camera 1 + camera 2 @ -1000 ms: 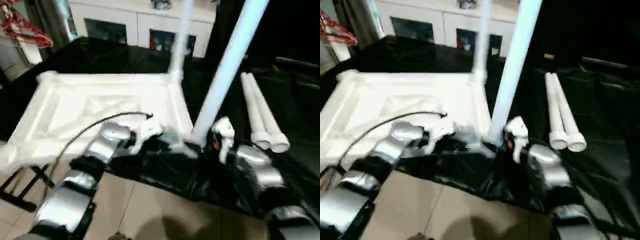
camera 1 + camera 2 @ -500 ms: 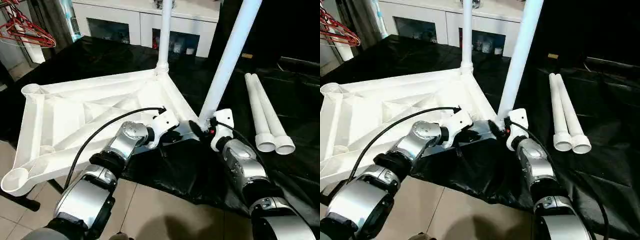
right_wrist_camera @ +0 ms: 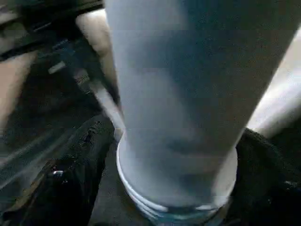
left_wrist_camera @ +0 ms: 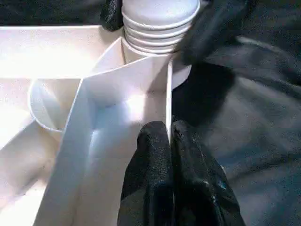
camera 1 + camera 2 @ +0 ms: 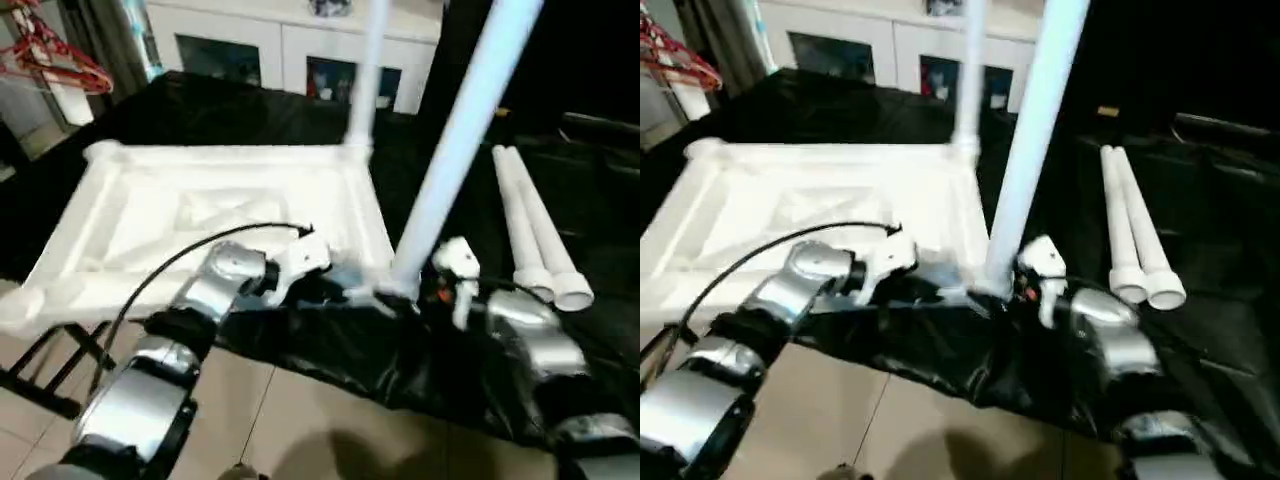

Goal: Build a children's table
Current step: Rotate leg to tighten

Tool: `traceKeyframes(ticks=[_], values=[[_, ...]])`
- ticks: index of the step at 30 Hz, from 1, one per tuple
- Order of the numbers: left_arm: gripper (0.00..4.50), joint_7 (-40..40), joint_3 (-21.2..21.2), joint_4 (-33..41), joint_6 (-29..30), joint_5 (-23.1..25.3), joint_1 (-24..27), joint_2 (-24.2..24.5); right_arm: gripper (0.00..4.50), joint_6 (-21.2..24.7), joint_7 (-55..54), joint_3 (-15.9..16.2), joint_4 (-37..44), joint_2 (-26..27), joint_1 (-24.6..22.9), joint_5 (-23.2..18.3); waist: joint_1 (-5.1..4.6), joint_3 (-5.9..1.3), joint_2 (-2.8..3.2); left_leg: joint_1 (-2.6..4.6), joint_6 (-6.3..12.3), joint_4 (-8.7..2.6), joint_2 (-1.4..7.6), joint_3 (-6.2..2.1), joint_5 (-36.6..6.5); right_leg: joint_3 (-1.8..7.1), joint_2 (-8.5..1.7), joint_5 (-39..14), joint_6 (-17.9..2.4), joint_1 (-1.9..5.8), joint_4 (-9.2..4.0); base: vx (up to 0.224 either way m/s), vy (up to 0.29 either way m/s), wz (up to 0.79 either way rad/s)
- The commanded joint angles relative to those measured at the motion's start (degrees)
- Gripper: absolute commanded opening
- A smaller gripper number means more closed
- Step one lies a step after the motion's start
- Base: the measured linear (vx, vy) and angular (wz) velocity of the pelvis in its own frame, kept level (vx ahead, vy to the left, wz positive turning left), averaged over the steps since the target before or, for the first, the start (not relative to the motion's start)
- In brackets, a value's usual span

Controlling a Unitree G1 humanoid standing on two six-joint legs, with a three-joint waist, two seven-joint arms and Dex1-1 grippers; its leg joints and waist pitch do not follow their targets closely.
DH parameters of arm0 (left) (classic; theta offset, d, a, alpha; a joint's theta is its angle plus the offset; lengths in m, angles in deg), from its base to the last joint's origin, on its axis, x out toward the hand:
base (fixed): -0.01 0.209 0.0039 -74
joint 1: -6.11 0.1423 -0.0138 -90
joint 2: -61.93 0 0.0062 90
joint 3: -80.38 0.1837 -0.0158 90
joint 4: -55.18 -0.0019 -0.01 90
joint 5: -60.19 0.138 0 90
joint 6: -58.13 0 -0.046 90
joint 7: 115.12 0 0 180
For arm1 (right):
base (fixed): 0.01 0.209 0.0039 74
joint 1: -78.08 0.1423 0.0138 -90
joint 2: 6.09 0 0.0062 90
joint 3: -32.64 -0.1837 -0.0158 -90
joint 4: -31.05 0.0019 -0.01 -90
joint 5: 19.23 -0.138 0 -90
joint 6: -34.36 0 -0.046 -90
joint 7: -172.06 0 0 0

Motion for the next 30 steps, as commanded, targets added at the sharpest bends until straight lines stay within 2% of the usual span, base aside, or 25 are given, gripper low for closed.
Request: traceKeyframes(ticks=[1,5,6,12,14,16,18,20,21,23,25,30], values=[[0.0,2.65,0.21,2.79,-0.17,-3.02,-0.26,-1.07,3.58,0.96,6.9,4.13,1.91,0.76,-0.68,-0.17,0.32,-3.4,-0.6,0.44,6.03,-3.88,3.28,-1.21,-11.14,3.12,-4.48,-11.68,-13.35,3.0,-3.64,0.0,0.0,0.0],[0.0,5.86,0.45,4.07,0.29,-3.04,0.69,0.6,3.29,1.8,10.61,5.53,2.81,-0.49,-0.69,0.25,0.46,-3.28,-0.82,0.57,4.82,-4.03,3.32,-1.25,-12.08,3.15,-4.57,-14.45,-12.85,2.91,-3.88,0.0,0.0,0.0],[0.0,6.0,0.39,4.14,0.27,-3.04,0.75,0.71,3.19,1.85,10.8,5.61,2.97,-0.55,-0.72,0.24,0.48,-3.31,-0.68,0.62,4.61,-4.07,3.41,-1.3,-12.06,3.17,-4.61,-14.54,-12.76,2.85,-3.85,0.0,0.0,0.0],[0.0,4.92,-0.35,4.66,0.44,-2.85,1.13,1.46,2.8,2.12,10.16,5.98,4.15,0.45,-0.95,0.21,0.48,-3.36,-0.95,0.56,4.36,-3.99,3.28,-1.25,-10.96,3.19,-4.58,-13.3,-12.75,2.84,-3.64,0.0,0.0,0.0],[0.0,0.89,-1.18,3.48,0.12,-2.4,0.52,0.59,2.78,0.46,6.4,5.03,3.22,2.1,-1.03,0.82,0.42,-3.29,-0.74,0.57,4.03,-4.07,3.27,-1.27,-11.33,3.19,-4.6,-13.83,-12.56,2.74,-3.79,0.0,0.0,0.0],[0.0,-1.32,-1.66,2.82,0.39,-2.19,0.04,-0.14,2.76,-0.37,3.26,3.93,2.32,3.11,-0.86,0.98,0.24,-3.23,-0.78,0.76,3.27,-4.16,3.22,-1.31,-12.44,3.22,-4.66,-15.61,-12.22,2.59,-3.99,0.0,0.0,0.0],[0.0,-7.25,-2.83,1.35,2.02,-1.76,-1.33,-2.25,2.76,-0.76,-5.64,1.12,-0.01,5.62,-0.15,1.33,0.16,-3.25,-0.86,0.77,2.91,-4.18,3.17,-1.35,-12.92,3.2,-4.72,-16.99,-11.81,2.67,-4.16,0.0,0.0,0.0],[0.0,-14.38,-4.11,-0.23,4.22,-1.71,-3.11,-5.49,2.75,-0.25,-18.37,-1.89,-3.44,8.78,0.97,2.32,-0.37,-3.22,-0.73,0.94,1.0,-4.4,3.0,-1.7,-13.38,3.24,-4.88,-19.71,-11.01,2.54,-4.42,0.0,0.0,0.0],[0.0,-14.38,-4.11,-0.23,4.22,-1.71,-3.11,-5.49,2.75,-0.25,-18.37,-1.89,-3.44,8.78,0.97,2.32,-0.48,-3.19,-0.82,0.98,0.99,-4.4,2.93,-1.59,-13.38,3.26,-4.78,-19.95,-10.82,2.47,-4.63,0.0,0.0,0.0],[0.0,-18.92,-3.82,-1.8,4.83,-0.7,-4.5,-7.85,2.75,0.33,-27.54,-3.54,-5.43,11.14,1.42,3.18,-0.46,-3.27,-0.79,1.02,1.37,-4.26,2.8,-1.52,-12.96,3.31,-4.68,-19.07,-10.69,2.44,-4.62,0.0,0.0,0.0],[0.0,-23.1,-3.33,-3.44,4.79,0.45,-5.66,-9.59,2.75,0.78,-33.52,-4.24,-6.53,13.13,1.47,4.18,-0.41,-3.42,-0.47,0.86,1.85,-4.25,2.7,-1.5,-11.88,3.28,-4.54,-16.58,-10.7,2.64,-4.42,0.0,0.0,0.0],[0.0,-25.07,-2.4,-4.59,3.6,1.88,-6.18,-10.52,2.75,0.1,-36.46,-3.99,-6.47,15.26,1.13,5.52,-0.29,-3.56,-0.2,0.84,2.92,-4.17,2.78,-1.42,-11.16,3.27,-4.42,-11.98,-11.61,2.79,-4.02,0.0,0.0,0.0]])
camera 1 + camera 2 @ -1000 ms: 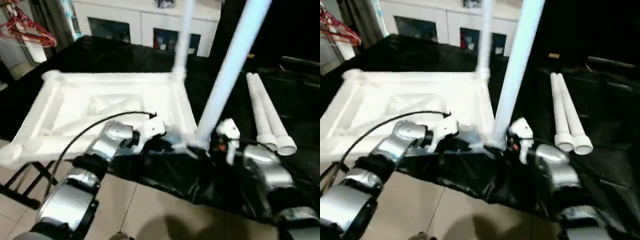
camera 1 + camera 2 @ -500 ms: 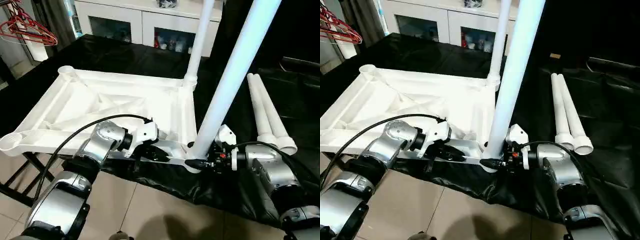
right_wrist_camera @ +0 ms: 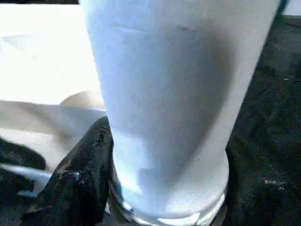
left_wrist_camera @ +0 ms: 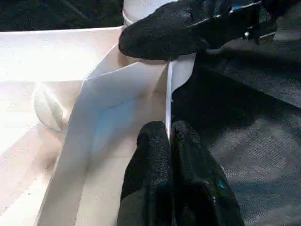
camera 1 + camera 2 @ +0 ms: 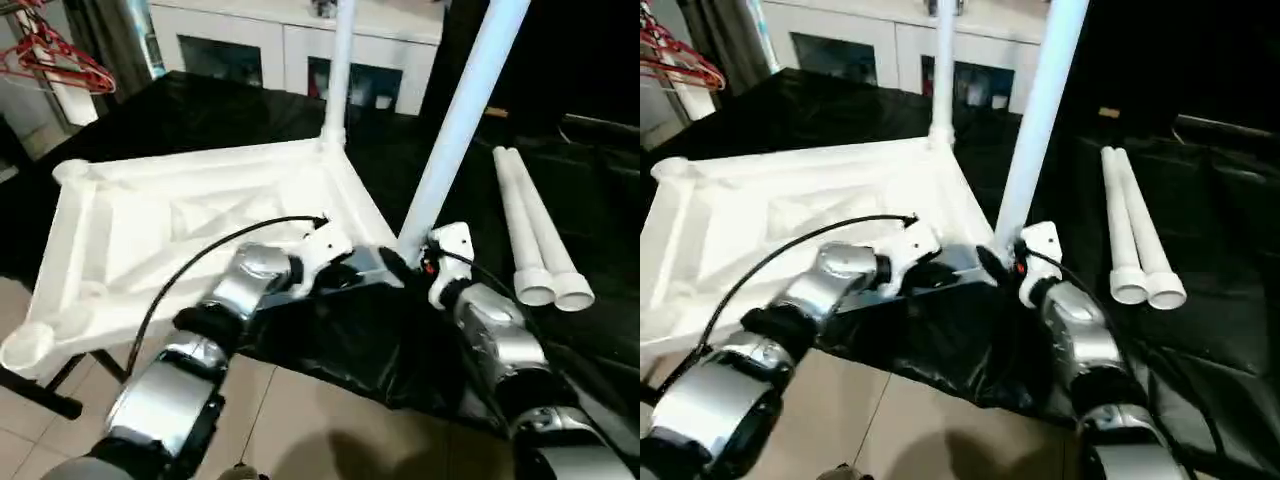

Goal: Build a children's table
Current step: Rotate leg to tighten

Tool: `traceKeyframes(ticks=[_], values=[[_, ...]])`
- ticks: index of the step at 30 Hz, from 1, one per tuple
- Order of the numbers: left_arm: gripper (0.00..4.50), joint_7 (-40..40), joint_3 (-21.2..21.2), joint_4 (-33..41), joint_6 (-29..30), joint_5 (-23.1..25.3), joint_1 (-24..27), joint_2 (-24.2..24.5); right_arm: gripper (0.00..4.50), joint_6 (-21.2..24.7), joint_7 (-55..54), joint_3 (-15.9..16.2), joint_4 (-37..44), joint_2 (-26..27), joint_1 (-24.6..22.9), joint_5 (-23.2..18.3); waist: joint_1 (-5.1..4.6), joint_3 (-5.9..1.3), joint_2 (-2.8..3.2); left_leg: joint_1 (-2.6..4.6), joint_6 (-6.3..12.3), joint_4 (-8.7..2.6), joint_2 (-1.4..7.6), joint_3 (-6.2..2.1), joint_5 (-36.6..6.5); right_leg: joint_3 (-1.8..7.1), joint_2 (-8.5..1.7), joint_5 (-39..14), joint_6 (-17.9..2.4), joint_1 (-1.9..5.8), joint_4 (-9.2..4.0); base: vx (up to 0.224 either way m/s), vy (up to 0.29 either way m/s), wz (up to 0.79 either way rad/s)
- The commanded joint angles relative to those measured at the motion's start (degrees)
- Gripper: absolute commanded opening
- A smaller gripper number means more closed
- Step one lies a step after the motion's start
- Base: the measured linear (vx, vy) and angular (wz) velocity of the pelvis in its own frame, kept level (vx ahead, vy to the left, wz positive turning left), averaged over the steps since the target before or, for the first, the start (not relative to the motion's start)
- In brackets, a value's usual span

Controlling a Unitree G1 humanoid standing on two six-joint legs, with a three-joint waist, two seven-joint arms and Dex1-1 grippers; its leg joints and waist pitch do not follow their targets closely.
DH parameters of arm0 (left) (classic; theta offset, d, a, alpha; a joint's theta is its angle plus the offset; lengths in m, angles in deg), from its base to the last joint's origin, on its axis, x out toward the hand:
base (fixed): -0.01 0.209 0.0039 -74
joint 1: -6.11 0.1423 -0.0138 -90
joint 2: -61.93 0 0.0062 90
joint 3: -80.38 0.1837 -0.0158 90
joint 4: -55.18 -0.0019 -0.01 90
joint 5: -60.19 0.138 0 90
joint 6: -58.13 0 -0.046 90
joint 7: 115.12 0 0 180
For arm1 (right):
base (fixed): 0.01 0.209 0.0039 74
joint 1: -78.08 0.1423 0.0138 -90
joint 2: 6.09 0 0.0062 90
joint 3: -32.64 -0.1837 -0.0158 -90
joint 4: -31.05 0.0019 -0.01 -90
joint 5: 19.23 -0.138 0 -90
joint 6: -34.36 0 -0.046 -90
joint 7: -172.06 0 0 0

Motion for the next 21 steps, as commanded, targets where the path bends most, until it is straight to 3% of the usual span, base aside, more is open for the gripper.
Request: traceKeyframes(ticks=[1,5,9,15,21], values=[[0.0,-3.84,-0.42,0.16,-2.68,-0.3,-2.42,-2.71,3.31,-0.13,1.16,3.71,-1.48,3.7,-1.38,2.7,-0.18,-3.46,-0.24,0.66,3.07,-4.12,2.83,-1.43,-11.37,3.24,-4.43,-11.94,-11.62,2.83,-4.05,0.0,0.0,0.0],[0.0,-1.84,-0.03,-0.25,-4.7,-0.27,-1.9,-1.83,3.65,-0.38,1.35,3.46,-0.94,3.18,-1.19,1.67,-0.31,-3.28,-0.2,0.8,2.76,-4.29,2.81,-1.44,-13.73,3.25,-4.4,-15.2,-10.85,2.77,-4.55,0.0,0.0,0.0],[0.0,-0.03,0.35,-0.23,-6.41,-0.24,-1.19,-1.21,3.93,-1.28,2.68,3.76,-0.54,1.8,-1.3,2.05,-0.26,-3.37,-0.2,0.73,2.63,-4.3,2.89,-1.51,-13.43,3.26,-4.51,-14.98,-10.67,2.81,-4.48,0.0,0.0,0.0],[0.0,9.08,1.05,2.33,-8.85,-1.75,1.0,1.25,3.93,-0.77,18.87,6.36,3.44,-3.13,-3.26,0.07,0.16,-3.45,-0.43,0.43,5.11,-3.95,3.02,-1.31,-11.21,3.21,-4.34,-9.95,-12.15,3.18,-3.78,0.0,0.0,0.0],[0.0,17.6,1.12,5.04,-8.46,-4.56,2.89,3.08,3.93,0.61,33.92,9.91,7.88,-8.21,-5.06,-2.66,0.53,-3.29,-0.45,0.43,5.43,-3.93,3.29,-1.22,-12.13,3.11,-4.44,-12.27,-12.74,3.13,-3.87,0.0,0.0,0.0]])
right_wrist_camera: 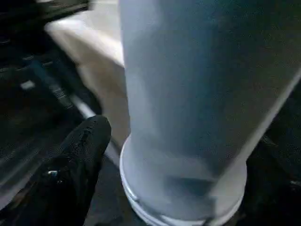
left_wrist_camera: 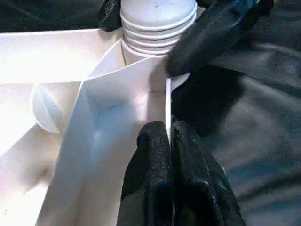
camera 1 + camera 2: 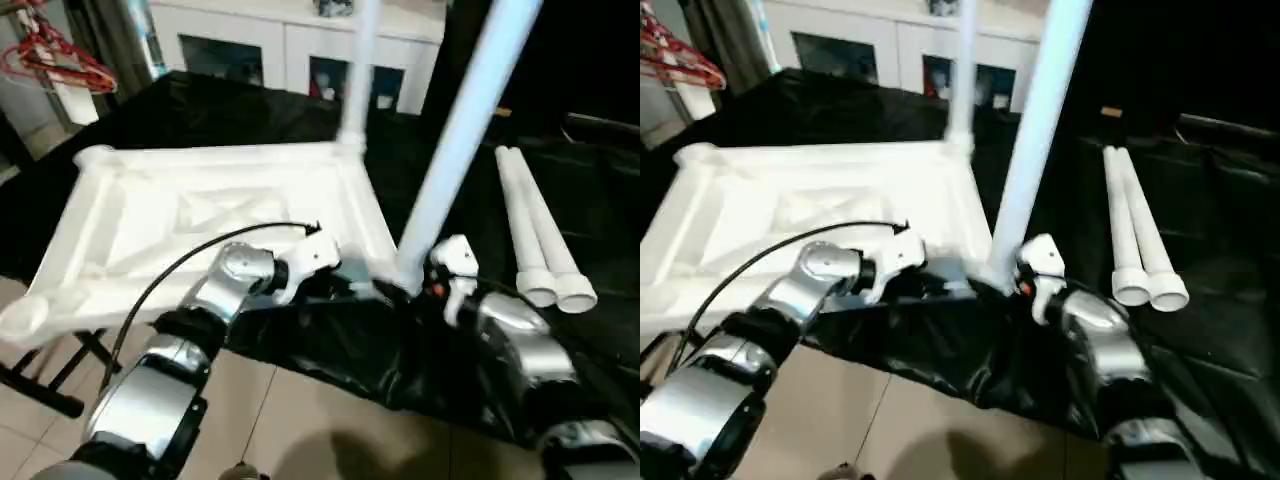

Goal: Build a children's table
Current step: Rotate leg to tighten

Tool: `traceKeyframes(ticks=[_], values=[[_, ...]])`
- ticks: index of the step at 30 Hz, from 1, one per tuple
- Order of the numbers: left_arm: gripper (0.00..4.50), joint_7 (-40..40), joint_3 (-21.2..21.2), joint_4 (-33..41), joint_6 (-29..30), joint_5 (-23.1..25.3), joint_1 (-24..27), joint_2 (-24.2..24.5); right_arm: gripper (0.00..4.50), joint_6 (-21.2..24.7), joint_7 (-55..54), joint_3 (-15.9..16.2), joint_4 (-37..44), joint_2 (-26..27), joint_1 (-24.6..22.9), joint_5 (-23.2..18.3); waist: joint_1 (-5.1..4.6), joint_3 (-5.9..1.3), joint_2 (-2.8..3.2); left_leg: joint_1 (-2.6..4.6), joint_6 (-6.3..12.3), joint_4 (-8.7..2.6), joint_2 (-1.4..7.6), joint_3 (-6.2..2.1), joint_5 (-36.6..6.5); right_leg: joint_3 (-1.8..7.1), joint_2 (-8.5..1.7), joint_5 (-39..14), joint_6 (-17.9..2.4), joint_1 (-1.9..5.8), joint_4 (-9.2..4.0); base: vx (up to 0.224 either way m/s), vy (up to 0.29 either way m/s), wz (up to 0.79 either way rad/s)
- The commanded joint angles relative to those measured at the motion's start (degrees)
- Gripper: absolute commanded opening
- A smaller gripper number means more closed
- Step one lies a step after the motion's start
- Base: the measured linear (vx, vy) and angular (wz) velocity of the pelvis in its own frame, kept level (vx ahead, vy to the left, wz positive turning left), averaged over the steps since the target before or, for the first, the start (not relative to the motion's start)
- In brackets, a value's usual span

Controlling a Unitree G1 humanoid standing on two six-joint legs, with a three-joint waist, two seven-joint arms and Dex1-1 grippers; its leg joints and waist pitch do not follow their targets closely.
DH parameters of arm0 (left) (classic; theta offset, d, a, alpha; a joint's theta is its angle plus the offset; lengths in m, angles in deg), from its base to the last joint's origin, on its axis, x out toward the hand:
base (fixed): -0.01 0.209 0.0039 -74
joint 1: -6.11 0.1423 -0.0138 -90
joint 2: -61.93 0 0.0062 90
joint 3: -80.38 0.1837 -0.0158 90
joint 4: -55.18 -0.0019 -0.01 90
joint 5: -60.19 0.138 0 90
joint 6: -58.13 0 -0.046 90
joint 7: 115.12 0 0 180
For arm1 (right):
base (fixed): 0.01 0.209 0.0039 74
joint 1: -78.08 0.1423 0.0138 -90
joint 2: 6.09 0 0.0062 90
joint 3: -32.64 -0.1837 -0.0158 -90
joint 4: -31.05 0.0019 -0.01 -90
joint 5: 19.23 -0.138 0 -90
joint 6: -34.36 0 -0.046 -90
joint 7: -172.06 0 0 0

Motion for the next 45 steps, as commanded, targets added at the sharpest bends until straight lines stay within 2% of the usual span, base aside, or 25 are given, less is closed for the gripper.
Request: traceKeyframes(ticks=[1,3,4,7,8,9,10,12,13,17,21,23,27,28,29,30,31,32,34,35,39,41,42,45], values=[[0.0,3.26,0.5,2.79,-1.24,-3.96,0.41,-1.78,3.93,1.48,7.25,4.6,2.29,0.32,-0.69,-0.82,0.19,-3.26,-0.74,0.52,5.28,-3.91,3.2,-1.16,-12.39,3.13,-4.46,-13.6,-12.49,3.01,-4.01,0.0,0.0,0.0],[0.0,5.28,0.67,3.23,-1.1,-4.31,0.76,-1.22,3.93,2.23,9.61,4.88,3.08,-0.5,-0.8,-1.3,0.28,-3.2,-0.78,0.54,5.06,-4.0,3.25,-1.22,-12.57,3.16,-4.57,-15.58,-12.04,2.98,-4.21,0.0,0.0,0.0],[0.0,8.01,0.83,3.94,-0.57,-4.69,1.24,-0.33,3.77,2.89,12.6,5.38,4.31,-1.54,-1.05,-1.68,0.31,-3.19,-0.96,0.53,4.96,-4.01,3.25,-1.24,-12.49,3.16,-4.54,-16.19,-11.63,2.93,-4.21,0.0,0.0,0.0],[0.0,10.3,1.01,4.27,-0.33,-4.44,1.6,0.8,3.61,2.61,15.21,6.64,5.07,-2.7,-1.39,-0.76,0.25,-3.23,-0.66,0.6,4.61,-4.04,3.29,-1.26,-12.52,3.17,-4.53,-16.6,-11.44,2.73,-4.26,0.0,0.0,0.0],[0.0,11.1,1.09,4.4,-0.2,-4.21,1.73,1.26,3.49,2.6,16.3,7.19,5.39,-3.18,-1.54,-0.55,0.22,-3.23,-0.78,0.52,4.46,-4.04,3.25,-1.26,-12.45,3.17,-4.48,-16.42,-11.41,2.79,-4.22,0.0,0.0,0.0],[0.0,11.26,1.09,4.42,-0.13,-4.17,1.75,1.35,3.37,2.55,16.5,7.32,5.48,-3.28,-1.58,-0.48,0.28,-3.26,-0.78,0.6,4.43,-4.06,3.27,-1.27,-12.39,3.17,-4.48,-16.24,-11.43,2.78,-4.22,0.0,0.0,0.0],[0.0,11.8,1.03,4.49,0.2,-4.07,1.81,1.66,3.37,2.28,17.24,7.93,5.9,-3.61,-1.81,-0.2,0.24,-3.27,-1.06,0.48,4.51,-4.04,3.28,-1.27,-12.07,3.18,-4.47,-15.68,-11.44,2.84,-4.1,0.0,0.0,0.0],[0.0,12.24,0.84,4.91,0.82,-4.31,1.88,1.75,3.22,2.65,17.81,8.26,6.38,-3.62,-2.1,-0.28,0.32,-3.28,-0.85,0.6,4.46,-4.06,3.36,-1.28,-11.78,3.21,-4.52,-15.05,-11.69,2.75,-4.03,0.0,0.0,0.0],[0.0,12.36,0.72,5.26,1.24,-4.47,1.91,1.82,3.08,2.99,17.82,8.31,6.79,-3.32,-2.34,-0.51,0.29,-3.26,-1.17,0.55,4.49,-4.06,3.34,-1.25,-11.81,3.18,-4.48,-14.9,-11.81,2.76,-3.97,0.0,0.0,0.0],[0.0,11.75,0.51,5.81,1.45,-4.72,2.16,1.97,2.84,3.18,17.22,8.34,6.83,-2.58,-2.55,-0.48,0.36,-3.26,-0.95,0.59,4.29,-4.05,3.31,-1.26,-11.78,3.19,-4.55,-14.81,-12.07,2.73,-3.98,0.0,0.0,0.0],[0.0,5.66,-0.71,4.47,1.01,-3.63,1.63,0.91,2.74,3.39,9.5,6.28,5.18,0.03,-2.3,-0.15,0.17,-3.16,-1.04,0.7,3.39,-4.21,3.25,-1.36,-12.77,3.22,-4.64,-17.2,-11.26,2.58,-4.25,0.0,0.0,0.0],[0.0,2.65,-1.15,3.48,1.64,-3.03,0.84,0.27,2.74,3.68,5.51,5.37,3.91,1.03,-1.77,0.48,-0.37,-3.0,-1.2,0.7,2.39,-4.34,3.09,-1.51,-14.26,3.24,-4.69,-20.78,-10.09,2.47,-4.71,0.0,0.0,0.0],[0.0,-9.27,-2.34,-0.94,3.73,-1.01,-2.73,-2.65,2.72,3.01,-11.1,2.24,-1.58,5.1,0.5,3.4,-0.93,-2.84,-1.09,1.0,1.07,-4.49,2.86,-1.79,-16.08,3.13,-4.83,-26.56,-8.21,2.2,-5.49,0.0,0.0,0.0],[0.0,-12.86,-2.45,-2.41,4.3,-0.39,-3.85,-3.68,2.72,3.32,-15.82,1.16,-2.85,6.44,1.14,3.68,-1.19,-2.92,-0.93,1.39,0.1,-4.54,2.84,-1.78,-16.57,3.19,-4.69,-26.91,-8.03,1.81,-5.6,0.0,0.0,0.0],[0.0,-15.65,-2.49,-3.53,4.76,0.09,-4.7,-4.48,2.72,3.68,-19.41,0.29,-3.77,7.49,1.62,3.81,-1.37,-2.92,-1.2,0.98,0.16,-4.55,2.74,-1.9,-16.21,3.08,-4.68,-26.79,-7.76,2.22,-5.56,0.0,0.0,0.0],[0.0,-18.54,-2.64,-4.59,5.21,0.39,-5.56,-5.36,2.72,4.29,-22.35,-0.36,-4.38,8.43,1.97,3.86,-1.11,-3.08,-0.89,1.15,0.35,-4.51,2.77,-1.9,-15.77,3.1,-4.82,-26.1,-7.82,2.23,-5.61,0.0,0.0,0.0],[0.0,-21.24,-2.78,-5.6,5.48,0.57,-6.41,-6.26,2.72,4.34,-24.61,-0.6,-4.77,9.21,2.16,4.25,-1.17,-3.0,-0.85,1.24,0.76,-4.41,2.75,-1.68,-15.58,3.25,-4.55,-23.9,-8.33,1.92,-5.63,0.0,0.0,0.0],[0.0,-22.82,-2.88,-6.17,5.59,0.64,-6.91,-6.79,2.72,4.28,-25.76,-0.63,-4.94,9.63,2.23,4.54,-1.04,-3.17,-0.98,1.25,1.2,-4.32,2.72,-1.61,-15.17,3.27,-4.5,-21.65,-9.03,2.07,-5.32,0.0,0.0,0.0],[0.0,-24.54,-3.01,-7.02,5.14,0.49,-7.81,-8.07,2.72,3.74,-27.5,-1.13,-5.03,10.79,2.13,4.29,-0.87,-3.33,-0.46,0.9,1.83,-4.27,2.74,-1.62,-13.58,3.33,-4.52,-17.84,-9.9,2.47,-4.83,0.0,0.0,0.0],[0.0,-24.66,-2.88,-7.08,4.69,0.57,-7.97,-8.37,3.28,3.29,-27.82,-1.26,-4.9,10.99,2.03,4.24,-0.75,-3.47,-0.61,0.82,2.35,-4.2,2.77,-1.53,-12.35,3.3,-4.4,-14.72,-10.5,2.63,-4.5,0.0,0.0,0.0],[0.0,-24.27,-2.48,-8.01,2.37,1.33,-8.4,-9.0,3.64,2.89,-28.36,-2.51,-5.46,11.77,2.34,3.47,-0.67,-3.66,-0.48,0.46,3.79,-3.99,2.72,-1.51,-10.26,3.22,-4.37,-9.29,-11.88,3.05,-3.83,0.0,0.0,0.0],[0.0,-23.55,-2.46,-8.46,1.18,1.32,-8.46,-9.23,3.86,2.81,-28.62,-2.44,-5.59,11.71,2.5,3.86,-0.71,-3.61,-0.52,0.59,4.06,-4.0,2.76,-1.46,-10.54,3.21,-4.35,-8.89,-12.37,3.04,-3.82,0.0,0.0,0.0],[0.0,-23.54,-2.38,-8.67,0.86,1.38,-8.48,-9.26,3.92,2.68,-29.08,-2.4,-5.4,11.59,2.47,4.06,-0.79,-3.54,-0.3,0.67,4.01,-4.01,2.72,-1.4,-11.11,3.23,-4.32,-9.43,-12.44,2.98,-4.03,0.0,0.0,0.0],[0.0,-24.31,-1.62,-9.88,-1.48,2.11,-8.44,-9.33,3.92,3.02,-31.36,-3.26,-2.24,9.94,1.56,4.12,-0.9,-3.37,-0.85,0.75,3.58,-4.14,2.72,-1.42,-12.46,3.23,-4.45,-13.07,-11.7,2.97,-4.37,0.0,0.0,0.0]])
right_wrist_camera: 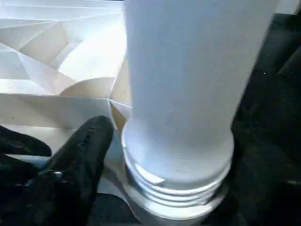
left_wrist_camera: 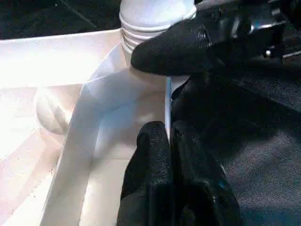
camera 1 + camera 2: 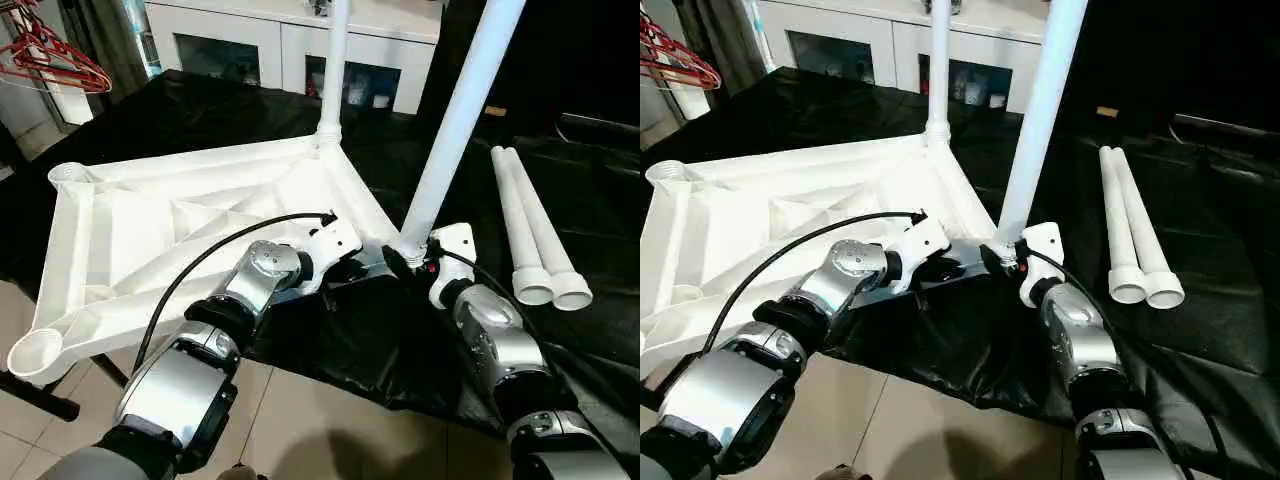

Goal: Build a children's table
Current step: Rotate leg to tighten, then rotate table base

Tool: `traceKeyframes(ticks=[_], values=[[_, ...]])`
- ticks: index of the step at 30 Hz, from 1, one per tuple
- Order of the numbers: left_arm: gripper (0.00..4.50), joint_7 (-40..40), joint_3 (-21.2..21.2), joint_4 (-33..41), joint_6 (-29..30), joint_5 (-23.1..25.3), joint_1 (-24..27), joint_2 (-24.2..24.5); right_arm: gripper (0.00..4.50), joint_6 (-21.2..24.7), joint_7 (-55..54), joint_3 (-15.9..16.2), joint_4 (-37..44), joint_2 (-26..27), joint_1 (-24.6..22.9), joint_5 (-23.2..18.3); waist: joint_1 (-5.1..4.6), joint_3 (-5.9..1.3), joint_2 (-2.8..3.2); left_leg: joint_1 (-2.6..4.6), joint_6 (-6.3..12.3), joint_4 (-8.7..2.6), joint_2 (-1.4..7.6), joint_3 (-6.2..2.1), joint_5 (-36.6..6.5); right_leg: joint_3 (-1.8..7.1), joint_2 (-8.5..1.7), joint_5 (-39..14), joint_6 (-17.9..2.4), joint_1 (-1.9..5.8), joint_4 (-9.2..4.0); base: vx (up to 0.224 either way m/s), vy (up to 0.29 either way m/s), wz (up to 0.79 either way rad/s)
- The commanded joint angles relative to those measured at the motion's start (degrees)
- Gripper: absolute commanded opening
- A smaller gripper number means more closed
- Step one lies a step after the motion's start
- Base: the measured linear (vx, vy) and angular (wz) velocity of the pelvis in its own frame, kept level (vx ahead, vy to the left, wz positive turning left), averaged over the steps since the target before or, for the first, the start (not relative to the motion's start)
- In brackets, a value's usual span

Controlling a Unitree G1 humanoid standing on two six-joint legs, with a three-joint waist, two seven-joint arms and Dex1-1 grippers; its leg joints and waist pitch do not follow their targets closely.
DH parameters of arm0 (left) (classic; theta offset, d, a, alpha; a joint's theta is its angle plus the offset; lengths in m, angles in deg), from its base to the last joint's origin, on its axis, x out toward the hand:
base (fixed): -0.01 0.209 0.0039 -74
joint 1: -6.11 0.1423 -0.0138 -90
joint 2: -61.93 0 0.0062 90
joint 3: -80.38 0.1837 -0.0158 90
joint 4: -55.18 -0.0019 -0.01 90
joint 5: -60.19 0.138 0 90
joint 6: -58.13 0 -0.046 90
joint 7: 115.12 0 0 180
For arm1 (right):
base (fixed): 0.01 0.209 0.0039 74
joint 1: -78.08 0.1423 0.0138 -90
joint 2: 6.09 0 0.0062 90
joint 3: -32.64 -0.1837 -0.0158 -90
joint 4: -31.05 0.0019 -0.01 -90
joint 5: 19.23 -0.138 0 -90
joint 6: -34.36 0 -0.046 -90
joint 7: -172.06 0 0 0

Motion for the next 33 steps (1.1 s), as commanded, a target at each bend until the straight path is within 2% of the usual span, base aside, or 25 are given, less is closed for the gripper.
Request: traceKeyframes(ticks=[1,2,3,4,6,7,8,9,10,11,12,15,16,18,19,21,22,23,25,26,28,29,30,32,33], values=[[0.0,-3.5,-0.85,0.33,-3.51,-0.56,-2.14,-2.02,3.92,1.4,0.17,2.06,1.99,0.23,-1.94,0.56,0.15,-3.34,-1.02,0.91,3.7,-4.08,2.81,-1.36,-12.48,3.22,-4.52,-14.72,-11.01,2.83,-4.45,0.0,0.0,0.0],[0.0,-3.9,-0.8,0.25,-3.81,-0.43,-2.14,-2.03,3.92,1.74,0.42,1.72,3.17,-0.38,-2.46,0.24,0.25,-3.35,-0.86,0.97,3.7,-4.08,2.83,-1.36,-12.3,3.26,-4.57,-15.04,-10.83,2.78,-4.5,0.0,0.0,0.0],[0.0,-4.65,-0.68,0.14,-4.41,-0.16,-2.14,-2.01,3.92,2.39,1.11,1.07,5.41,-1.5,-3.47,-0.42,0.39,-3.27,-1.17,0.73,3.88,-4.13,2.85,-1.42,-11.87,3.23,-4.57,-15.5,-10.28,2.92,-4.52,0.0,0.0,0.0],[0.0,-4.65,-0.68,0.14,-4.41,-0.16,-2.14,-2.01,3.92,2.39,1.11,1.07,5.41,-1.5,-3.47,-0.42,0.53,-3.36,-1.11,0.75,4.13,-4.11,2.93,-1.43,-11.56,3.27,-4.56,-15.0,-9.89,2.86,-4.43,0.0,0.0,0.0],[0.0,-5.87,-0.89,-0.15,-5.29,-0.23,-2.17,-2.15,3.92,5.19,4.56,-0.36,12.24,-3.81,-6.73,-3.14,0.63,-3.39,-1.53,0.54,4.92,-4.02,2.93,-1.44,-10.78,3.25,-4.57,-13.75,-9.85,2.96,-4.17,0.0,0.0,0.0],[0.0,-6.53,-1.18,-0.44,-5.58,-0.41,-2.27,-2.26,3.92,6.66,6.71,-0.8,16.05,-5.34,-8.79,-4.37,0.88,-3.42,-2.03,0.49,5.85,-3.86,2.85,-1.4,-9.79,3.21,-4.28,-12.11,-9.29,3.18,-4.12,0.0,0.0,0.0],[0.0,-6.89,-1.33,-0.62,-5.73,-0.5,-2.34,-2.33,3.92,7.42,7.85,-1.01,18.06,-6.18,-9.89,-4.99,1.1,-3.44,-1.94,0.53,6.31,-3.76,2.93,-1.4,-9.39,3.26,-4.48,-11.2,-9.45,3.09,-3.94,0.0,0.0,0.0],[0.0,-7.64,-1.75,-0.94,-6.18,-0.59,-2.51,-2.4,3.92,8.11,9.48,-0.97,20.35,-7.36,-11.32,-5.59,1.08,-3.57,-2.17,0.17,7.31,-3.59,2.8,-1.43,-7.97,3.19,-4.41,-9.09,-9.5,3.36,-3.67,0.0,0.0,0.0],[0.0,-8.12,-2.05,-1.2,-6.5,-0.64,-2.64,-2.46,3.92,8.46,10.45,-0.91,21.66,-8.07,-12.17,-5.92,1.09,-3.65,-2.05,0.26,7.82,-3.45,2.83,-1.39,-6.96,3.16,-4.46,-7.23,-10.37,3.09,-3.37,0.0,0.0,0.0],[0.0,-7.94,-2.63,-1.23,-6.82,-1.1,-2.79,-2.51,3.92,9.24,11.45,-1.04,23.18,-8.8,-13.08,-6.63,0.91,-3.65,-2.16,-0.08,8.12,-3.4,2.67,-1.4,-6.48,3.09,-4.41,-6.59,-10.46,3.34,-3.28,0.0,0.0,0.0],[0.0,-7.94,-2.63,-1.23,-6.82,-1.1,-2.79,-2.51,3.92,9.24,11.45,-1.04,23.18,-8.8,-13.08,-6.63,0.93,-3.63,-2.11,0.05,8.47,-3.29,2.64,-1.34,-6.29,3.05,-4.44,-6.27,-10.81,3.25,-3.38,0.0,0.0,0.0],[0.55,-6.96,-3.63,-1.23,-7.03,-2.07,-3.13,-2.44,3.94,10.56,13.08,-1.11,25.91,-9.85,-14.47,-8.09,1.06,-3.45,-2.13,0.2,8.62,-3.24,2.63,-1.22,-6.97,3.04,-4.42,-8.24,-11.01,3.04,-3.67,0.0,0.0,0.0],[0.6,-6.65,-4.28,-1.23,-6.89,-2.77,-3.34,-2.4,3.94,11.35,13.89,-0.95,27.36,-10.31,-15.11,-8.84,1.05,-3.46,-1.74,0.25,8.35,-3.3,2.64,-1.23,-7.31,3.02,-4.39,-8.25,-11.6,3.05,-3.79,0.0,0.0,0.0],[0.82,-6.69,-5.08,-1.03,-6.68,-3.5,-3.71,-2.06,3.94,12.31,14.56,-0.46,28.86,-10.8,-15.68,-9.2,1.05,-3.5,-1.85,0.37,7.68,-3.36,2.98,-1.39,-7.52,3.0,-4.31,-6.66,-12.36,2.97,-3.47,0.0,0.0,0.0],[0.82,-6.88,-5.26,-0.95,-6.68,-3.61,-3.84,-1.87,3.94,12.91,14.66,-0.32,29.41,-10.9,-15.86,-9.34,0.91,-3.34,-1.67,0.36,7.41,-3.51,3.03,-1.47,-8.09,2.98,-4.22,-6.55,-12.46,2.97,-3.52,0.0,0.0,0.0],[0.82,-11.48,-6.43,1.13,-4.94,-3.29,-4.72,1.44,3.94,15.63,13.55,1.08,29.89,-10.46,-15.42,-8.11,0.76,-3.34,-1.72,0.42,6.73,-3.52,2.99,-1.49,-9.05,3.01,-4.28,-6.98,-12.26,3.0,-3.5,0.0,0.0,0.0],[0.82,-13.04,-6.9,1.95,-4.29,-3.19,-4.92,2.51,3.94,16.61,13.21,1.5,30.27,-10.33,-15.37,-7.82,0.52,-3.26,-2.26,0.17,6.26,-3.57,2.83,-1.48,-9.55,2.95,-4.33,-8.65,-11.63,3.21,-3.65,0.0,0.0,0.0],[0.82,-13.04,-6.9,1.95,-4.29,-3.19,-4.92,2.51,3.94,16.61,13.21,1.5,30.27,-10.33,-15.37,-7.82,0.52,-3.19,-1.99,0.33,5.53,-3.58,2.75,-1.48,-10.04,2.96,-4.41,-10.99,-10.99,3.09,-3.87,0.0,0.0,0.0],[0.82,-14.82,-8.05,7.7,-0.84,-2.1,-3.24,7.81,3.94,17.45,14.29,3.57,31.11,-10.05,-15.12,-7.13,0.4,-3.14,-2.15,0.41,4.57,-3.71,3.05,-1.6,-9.96,2.98,-4.48,-12.69,-10.39,2.99,-3.74,0.0,0.0,0.0],[0.82,-14.8,-8.57,10.47,0.96,-1.48,-2.03,10.17,3.94,17.91,14.87,4.25,31.43,-9.92,-15.04,-7.12,0.2,-3.18,-1.83,0.34,4.34,-3.74,3.08,-1.67,-9.49,3.0,-4.38,-12.25,-10.27,2.92,-3.61,0.0,0.0,0.0],[0.82,-14.19,-9.83,16.01,4.64,-0.42,0.9,14.44,3.94,18.92,15.56,5.3,31.82,-9.76,-14.89,-7.25,-0.36,-3.05,-2.05,0.06,3.89,-3.98,3.33,-1.83,-8.76,3.03,-4.39,-10.97,-10.57,3.06,-3.05,0.0,0.0,0.0],[0.82,-13.22,-10.62,20.46,8.04,1.21,3.77,18.37,3.94,19.1,15.49,5.89,31.21,-9.46,-14.32,-6.98,-0.57,-3.22,-2.02,0.55,3.65,-3.84,3.28,-1.63,-8.35,3.11,-4.2,-10.42,-10.63,2.71,-3.07,0.0,0.0,0.0],[0.82,-13.22,-10.62,20.46,8.04,1.21,3.77,18.37,3.94,19.1,15.49,5.89,31.21,-9.46,-14.32,-6.98,-0.65,-3.22,-1.81,0.56,3.45,-3.91,3.49,-1.72,-7.95,3.22,-4.39,-9.72,-10.94,2.74,-2.83,0.0,0.0,0.0],[0.82,-12.04,-11.12,25.17,13.98,3.78,7.23,23.24,3.94,19.32,14.73,6.29,29.65,-8.99,-13.08,-6.27,-0.64,-3.13,-1.65,0.82,3.27,-3.87,3.25,-1.42,-7.28,3.31,-4.01,-8.8,-11.31,2.38,-2.83,0.0,0.0,0.0],[0.82,-11.94,-11.15,25.6,14.65,4.03,7.56,23.72,3.94,19.36,14.63,6.34,29.49,-8.96,-12.94,-6.18,-0.73,-3.16,-1.36,1.02,2.71,-3.97,3.46,-1.49,-6.79,3.32,-4.01,-7.5,-11.9,2.26,-2.48,0.0,0.0,0.0]])
